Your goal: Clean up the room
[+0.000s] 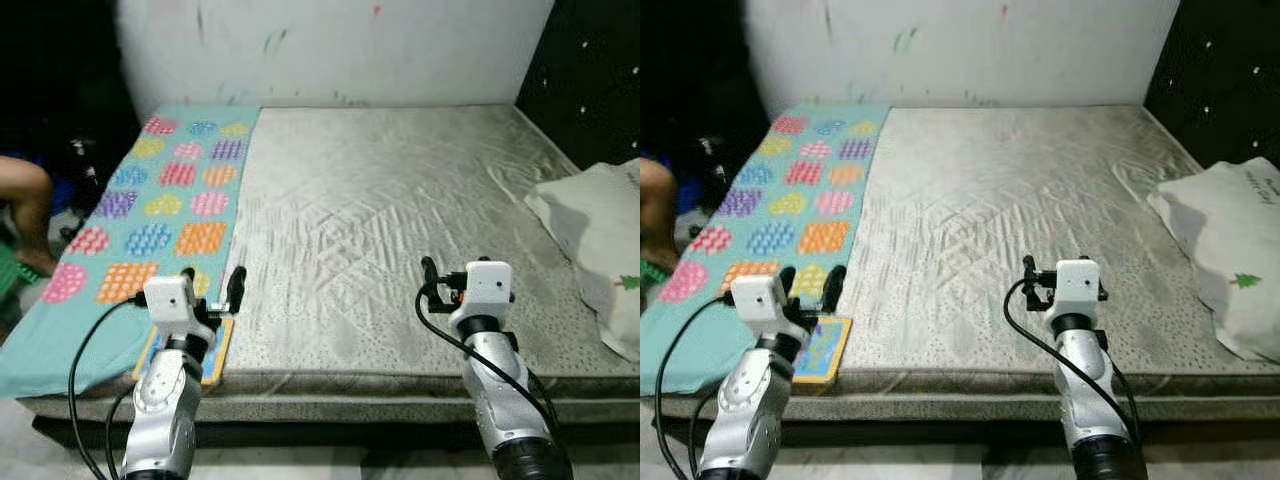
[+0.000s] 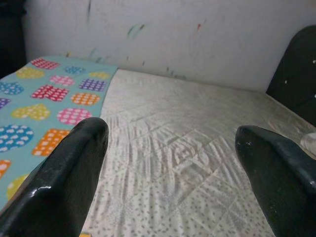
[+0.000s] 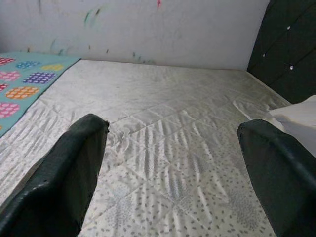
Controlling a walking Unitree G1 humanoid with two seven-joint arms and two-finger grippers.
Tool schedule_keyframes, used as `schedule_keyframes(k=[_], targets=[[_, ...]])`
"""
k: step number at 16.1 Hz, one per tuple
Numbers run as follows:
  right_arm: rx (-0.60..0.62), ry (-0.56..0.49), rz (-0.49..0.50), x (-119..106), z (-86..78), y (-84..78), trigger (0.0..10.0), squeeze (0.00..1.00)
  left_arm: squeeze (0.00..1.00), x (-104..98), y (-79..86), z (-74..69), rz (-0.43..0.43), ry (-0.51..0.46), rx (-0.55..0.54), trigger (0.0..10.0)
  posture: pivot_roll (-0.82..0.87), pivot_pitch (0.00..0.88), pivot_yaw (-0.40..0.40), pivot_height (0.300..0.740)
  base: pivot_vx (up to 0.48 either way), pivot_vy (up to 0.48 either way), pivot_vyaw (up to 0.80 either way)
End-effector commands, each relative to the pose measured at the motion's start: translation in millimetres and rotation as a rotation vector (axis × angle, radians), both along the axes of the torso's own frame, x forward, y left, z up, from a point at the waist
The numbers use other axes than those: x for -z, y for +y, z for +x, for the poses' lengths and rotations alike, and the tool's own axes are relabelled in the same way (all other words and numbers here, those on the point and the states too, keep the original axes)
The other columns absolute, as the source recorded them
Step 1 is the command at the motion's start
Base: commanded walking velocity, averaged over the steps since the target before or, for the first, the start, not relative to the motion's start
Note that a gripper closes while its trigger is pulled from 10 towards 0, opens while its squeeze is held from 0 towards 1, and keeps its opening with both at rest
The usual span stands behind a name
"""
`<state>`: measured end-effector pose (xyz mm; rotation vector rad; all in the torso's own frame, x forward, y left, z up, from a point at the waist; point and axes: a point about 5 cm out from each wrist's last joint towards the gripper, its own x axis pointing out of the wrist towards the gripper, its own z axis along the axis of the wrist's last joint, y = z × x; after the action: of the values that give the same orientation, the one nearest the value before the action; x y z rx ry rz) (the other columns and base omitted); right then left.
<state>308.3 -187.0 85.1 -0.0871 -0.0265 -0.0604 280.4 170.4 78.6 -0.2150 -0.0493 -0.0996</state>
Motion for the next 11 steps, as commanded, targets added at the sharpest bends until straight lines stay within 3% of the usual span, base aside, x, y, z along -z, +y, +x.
schedule_keyframes(k=[1, 5, 11], targets=[[0.008, -0.017, 0.001, -3.3, 2.0, -0.6, 10.0, 0.0, 0.0, -3.7, -1.0, 1.1, 0.006, -0.01, 0.016, 10.0, -0.08, 0.0, 0.028, 0.74, 0.296, 0.0, -0.44], [0.005, -0.013, -0.004, -1.6, 0.3, 0.5, 10.0, 0.0, 0.0, -4.3, 0.9, 3.0, 0.008, -0.01, 0.014, 10.0, -0.08, 0.0, 0.028, 0.74, 0.296, 0.0, -0.48], [0.013, -0.015, -0.009, -2.0, 1.7, -1.2, 10.0, 0.0, 0.0, -4.5, -1.5, 3.3, 0.007, -0.008, 0.024, 10.0, -0.08, 0.0, 0.031, 0.74, 0.296, 0.0, 0.0]])
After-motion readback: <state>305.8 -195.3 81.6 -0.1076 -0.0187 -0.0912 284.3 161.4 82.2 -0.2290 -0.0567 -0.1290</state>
